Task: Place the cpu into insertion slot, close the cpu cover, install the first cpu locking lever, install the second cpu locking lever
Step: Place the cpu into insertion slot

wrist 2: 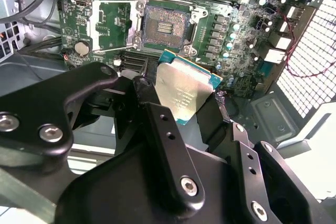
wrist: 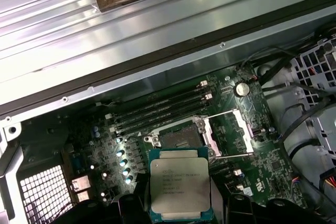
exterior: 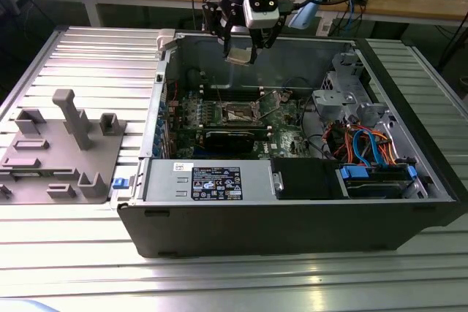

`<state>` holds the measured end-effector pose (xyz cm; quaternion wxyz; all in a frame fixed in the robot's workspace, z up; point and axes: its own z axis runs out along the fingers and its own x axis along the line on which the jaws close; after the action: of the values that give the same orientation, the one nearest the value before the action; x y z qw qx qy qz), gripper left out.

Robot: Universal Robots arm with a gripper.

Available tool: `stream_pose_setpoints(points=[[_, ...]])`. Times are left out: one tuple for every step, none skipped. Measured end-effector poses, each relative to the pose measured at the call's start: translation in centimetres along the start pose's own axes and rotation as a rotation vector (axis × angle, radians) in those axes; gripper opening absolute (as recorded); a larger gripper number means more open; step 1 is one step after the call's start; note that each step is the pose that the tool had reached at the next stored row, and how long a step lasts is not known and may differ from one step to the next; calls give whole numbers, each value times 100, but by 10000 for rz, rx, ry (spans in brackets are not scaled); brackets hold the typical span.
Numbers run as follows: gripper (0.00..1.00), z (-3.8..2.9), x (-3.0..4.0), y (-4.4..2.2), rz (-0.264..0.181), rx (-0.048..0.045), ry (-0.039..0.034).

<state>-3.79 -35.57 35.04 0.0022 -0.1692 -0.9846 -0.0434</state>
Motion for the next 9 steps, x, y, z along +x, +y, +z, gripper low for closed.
stream_pose_setpoints(points=[[55, 0, 0, 0, 17, 0, -1], [55, 0, 0, 0, 31, -1, -3], [55, 0, 0, 0, 44, -1, -3], [55, 0, 0, 0, 66, -1, -5], [55, 0, 0, 0, 76, -2, -6], [55, 0, 0, 0, 86, -2, -7], [55, 0, 0, 0, 99, -2, -8], [55, 1, 0, 0, 110, -3, -9], [55, 0, 0, 0, 126, -2, -10]])
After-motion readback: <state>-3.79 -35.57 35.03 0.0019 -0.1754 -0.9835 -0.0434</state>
